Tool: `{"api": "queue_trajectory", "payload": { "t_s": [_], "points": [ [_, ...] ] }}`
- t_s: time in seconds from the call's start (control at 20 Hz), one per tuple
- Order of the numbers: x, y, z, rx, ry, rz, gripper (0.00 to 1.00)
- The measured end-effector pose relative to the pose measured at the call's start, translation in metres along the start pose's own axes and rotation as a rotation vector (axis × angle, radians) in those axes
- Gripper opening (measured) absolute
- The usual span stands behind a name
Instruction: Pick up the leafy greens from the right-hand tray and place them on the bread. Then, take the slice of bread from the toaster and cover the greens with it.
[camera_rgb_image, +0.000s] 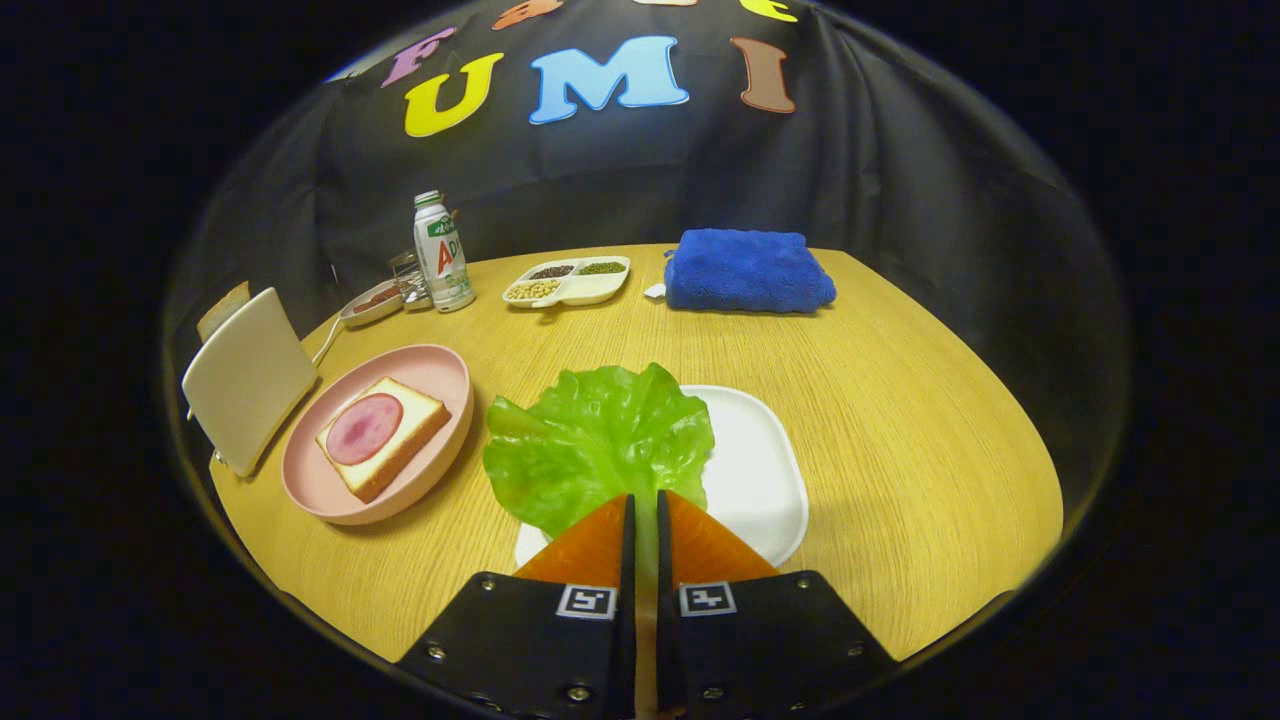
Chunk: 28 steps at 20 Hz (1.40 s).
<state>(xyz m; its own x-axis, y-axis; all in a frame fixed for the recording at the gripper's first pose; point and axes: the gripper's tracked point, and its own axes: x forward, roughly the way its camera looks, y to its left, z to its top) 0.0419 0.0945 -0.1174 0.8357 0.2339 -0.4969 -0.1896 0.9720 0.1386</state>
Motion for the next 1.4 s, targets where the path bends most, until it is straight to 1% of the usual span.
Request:
{"api": "queue_trajectory", "payload": {
  "t_s": [0.05,0.1,0.15,0.3,0.45,0.7,0.95,1.15,1.4],
  "points": [
    [0.002,0.002,0.004,0.027,-0.035,0.008,0.09],
    [0.005,0.005,0.004,0.047,-0.031,0.021,0.0],
    [-0.002,0.005,0.005,0.065,-0.05,0.026,0.0],
    [-0.012,0.014,0.02,0.136,-0.101,0.085,0.0],
    [-0.023,0.024,0.038,0.147,-0.151,0.118,0.0],
    [-0.04,0.064,0.072,0.182,-0.223,0.235,0.0],
    [-0.041,0.108,0.09,0.144,-0.237,0.319,0.0],
    [-0.035,0.145,0.086,0.103,-0.208,0.38,0.0],
    [-0.024,0.174,0.07,0.05,-0.162,0.397,0.0]
  ]
}}
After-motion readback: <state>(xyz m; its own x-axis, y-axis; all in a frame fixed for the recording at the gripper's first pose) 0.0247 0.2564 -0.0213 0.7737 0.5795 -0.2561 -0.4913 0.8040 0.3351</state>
